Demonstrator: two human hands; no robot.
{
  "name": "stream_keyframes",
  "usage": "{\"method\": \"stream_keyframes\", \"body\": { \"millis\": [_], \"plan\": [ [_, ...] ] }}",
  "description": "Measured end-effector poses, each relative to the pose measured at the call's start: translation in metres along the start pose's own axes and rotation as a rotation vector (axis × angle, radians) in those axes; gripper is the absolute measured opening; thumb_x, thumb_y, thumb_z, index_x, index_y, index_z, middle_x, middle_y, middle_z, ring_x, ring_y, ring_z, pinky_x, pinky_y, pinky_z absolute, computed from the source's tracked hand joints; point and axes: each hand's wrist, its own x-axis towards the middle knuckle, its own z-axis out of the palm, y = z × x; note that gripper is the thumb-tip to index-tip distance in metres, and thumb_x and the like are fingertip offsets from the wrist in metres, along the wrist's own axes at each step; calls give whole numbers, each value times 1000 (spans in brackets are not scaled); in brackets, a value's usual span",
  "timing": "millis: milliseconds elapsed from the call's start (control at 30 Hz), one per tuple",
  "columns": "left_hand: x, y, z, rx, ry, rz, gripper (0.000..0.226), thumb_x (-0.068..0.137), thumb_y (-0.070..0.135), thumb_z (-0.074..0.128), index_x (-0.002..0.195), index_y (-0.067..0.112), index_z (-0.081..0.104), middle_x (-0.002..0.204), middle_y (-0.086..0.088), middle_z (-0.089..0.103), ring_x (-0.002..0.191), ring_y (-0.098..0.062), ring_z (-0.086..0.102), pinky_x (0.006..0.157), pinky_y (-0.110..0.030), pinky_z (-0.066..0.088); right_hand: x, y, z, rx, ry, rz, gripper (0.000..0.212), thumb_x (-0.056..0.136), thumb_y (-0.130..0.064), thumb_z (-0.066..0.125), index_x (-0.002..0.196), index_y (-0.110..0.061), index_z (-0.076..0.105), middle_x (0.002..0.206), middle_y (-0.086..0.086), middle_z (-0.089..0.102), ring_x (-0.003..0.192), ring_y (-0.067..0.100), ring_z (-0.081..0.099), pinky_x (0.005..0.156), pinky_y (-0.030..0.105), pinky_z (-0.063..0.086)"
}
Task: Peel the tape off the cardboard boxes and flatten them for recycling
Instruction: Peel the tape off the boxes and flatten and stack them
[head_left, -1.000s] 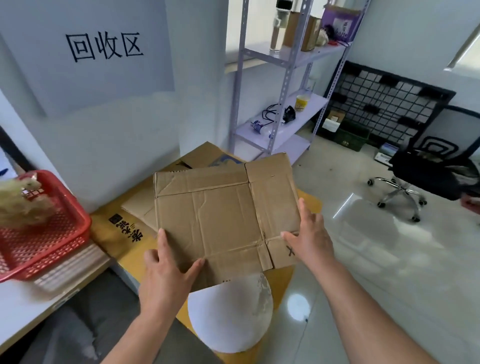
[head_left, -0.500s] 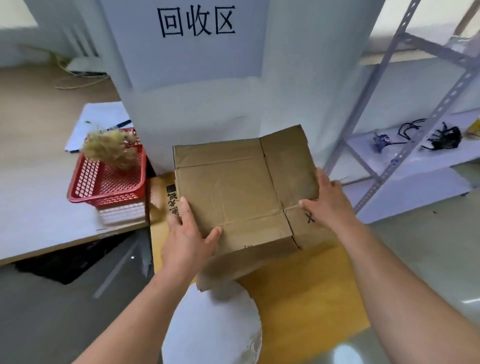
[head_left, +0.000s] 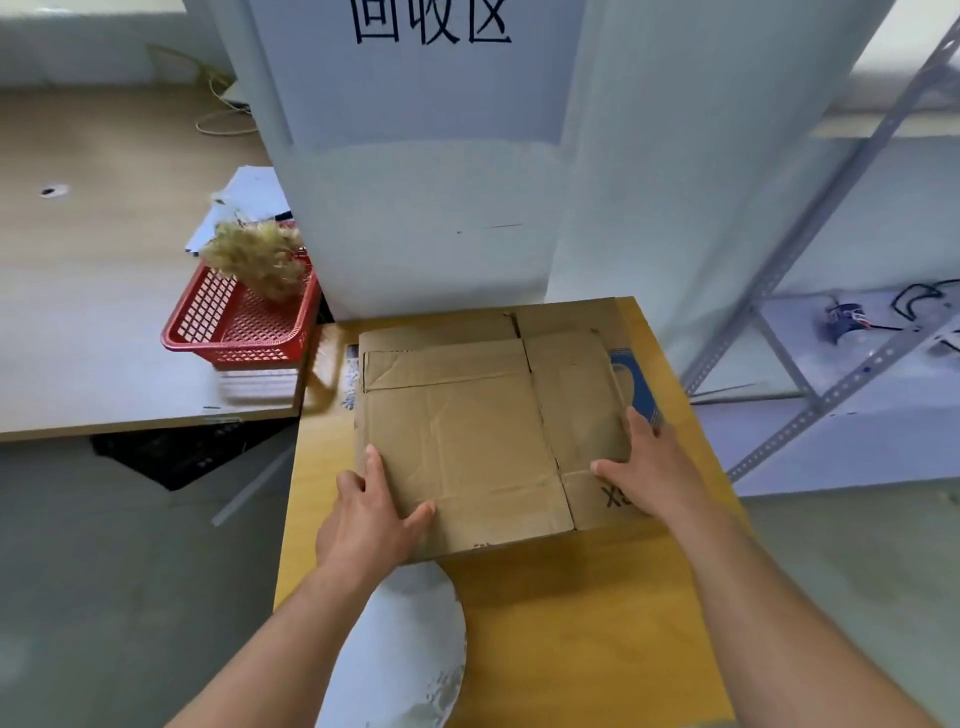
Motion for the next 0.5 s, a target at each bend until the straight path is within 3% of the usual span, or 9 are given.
{"method": "stream_keyframes", "body": {
  "millis": [100, 167, 233, 300, 400, 500],
  "plan": [
    [2, 3, 3, 171, 50, -6, 91, 85, 70, 44, 151, 20, 8, 144, -13, 26, 130, -30, 37, 102, -39, 40, 1, -9, 5, -191, 85, -56, 83, 88, -45, 55, 152, -19, 8, 156, 16, 9, 143, 34, 14, 114, 44, 21],
    [5, 11, 4, 240, 65, 62, 84, 90, 63, 43, 152, 23, 2, 159, -14, 2, 145, -33, 11, 115, -43, 19, 0, -22, 11, -234, 118, -180, 82, 92, -39, 52, 152, -24, 0, 159, 9, -10, 146, 32, -2, 117, 45, 9],
    [7, 20, 9, 259, 52, 217, 77, 96, 46, 40, 153, 29, -8, 159, -12, -19, 147, -30, -16, 119, -43, 0, 1, -37, 23, -237, 107, -319, 77, 95, -47, 43, 152, -31, -6, 157, 2, -21, 146, 27, -14, 117, 45, -1],
    [12, 23, 20, 258, 59, 378, 65, 100, 34, 31, 154, 31, -6, 159, -8, -22, 140, -23, -31, 118, -41, -12, 5, -46, 38, -280, 81, -370, 72, 93, -63, 27, 150, -36, -9, 157, 1, -23, 145, 26, -19, 116, 49, -8],
    [18, 21, 33, 204, 64, 412, 67, 87, 50, -2, 151, 33, -10, 159, 0, -21, 136, -15, -36, 116, -36, -21, 13, -42, 55, -361, 68, -350, 72, 90, -71, 13, 149, -38, -12, 157, 4, -25, 143, 27, -25, 116, 53, -11],
    [19, 18, 44, 245, 47, 397, 78, 69, 68, -34, 140, 36, -27, 150, 6, -38, 134, -13, -44, 112, -37, -26, 15, -37, 61, -373, 83, -354, 72, 89, -71, 9, 148, -38, -16, 156, 4, -28, 142, 26, -28, 115, 53, -13]
  ]
}}
